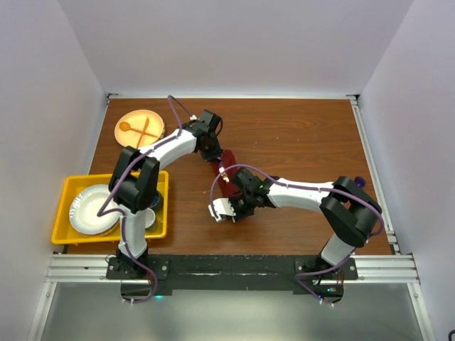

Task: Fold the napkin into a case and place the utensils inside
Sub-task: Insert the knife into the folded napkin.

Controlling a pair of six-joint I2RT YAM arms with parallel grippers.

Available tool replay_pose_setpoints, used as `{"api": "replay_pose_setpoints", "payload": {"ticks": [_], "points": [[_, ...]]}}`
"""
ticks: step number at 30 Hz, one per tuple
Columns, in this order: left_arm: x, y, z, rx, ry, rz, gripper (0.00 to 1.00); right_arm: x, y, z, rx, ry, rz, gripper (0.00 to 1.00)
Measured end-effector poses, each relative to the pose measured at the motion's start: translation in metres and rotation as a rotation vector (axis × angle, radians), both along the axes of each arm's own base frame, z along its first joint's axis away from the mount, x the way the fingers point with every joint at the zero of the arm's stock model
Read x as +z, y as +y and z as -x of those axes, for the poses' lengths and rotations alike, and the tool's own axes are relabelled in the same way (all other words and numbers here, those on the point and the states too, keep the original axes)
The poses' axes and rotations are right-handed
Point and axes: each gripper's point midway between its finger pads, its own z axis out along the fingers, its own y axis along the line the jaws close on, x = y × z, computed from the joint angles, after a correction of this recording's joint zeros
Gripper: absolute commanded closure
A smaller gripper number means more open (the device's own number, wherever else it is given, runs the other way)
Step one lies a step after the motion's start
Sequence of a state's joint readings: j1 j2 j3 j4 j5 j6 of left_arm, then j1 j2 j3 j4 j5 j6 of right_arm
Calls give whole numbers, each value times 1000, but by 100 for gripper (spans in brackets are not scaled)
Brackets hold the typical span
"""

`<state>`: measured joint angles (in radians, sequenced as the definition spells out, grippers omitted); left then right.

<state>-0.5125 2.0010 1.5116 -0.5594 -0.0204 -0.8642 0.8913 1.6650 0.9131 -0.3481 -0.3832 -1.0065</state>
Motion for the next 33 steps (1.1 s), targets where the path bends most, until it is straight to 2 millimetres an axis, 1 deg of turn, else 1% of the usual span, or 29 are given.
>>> {"api": "replay_pose_setpoints", "payload": {"ticks": [10, 12, 16, 22, 26, 33], "points": [[-11, -3, 1, -8, 21, 5, 100, 0, 1, 0, 1, 0, -1, 91], [-15, -3, 1, -8, 27, 3, 100, 0, 1, 0, 2, 0, -1, 89], [-21, -3, 1, -8, 36, -2, 100, 0, 0, 3, 9, 10, 3, 83], [-18, -4, 0, -24, 32, -5, 100, 7, -1, 7, 37, 31, 12, 79], [-14, -6, -3, -41, 26, -9, 100, 10, -7, 13, 74, 34, 28, 81], [-15, -9, -4, -70, 27, -19, 100, 12, -16, 21, 131, 41, 53, 83]]}}
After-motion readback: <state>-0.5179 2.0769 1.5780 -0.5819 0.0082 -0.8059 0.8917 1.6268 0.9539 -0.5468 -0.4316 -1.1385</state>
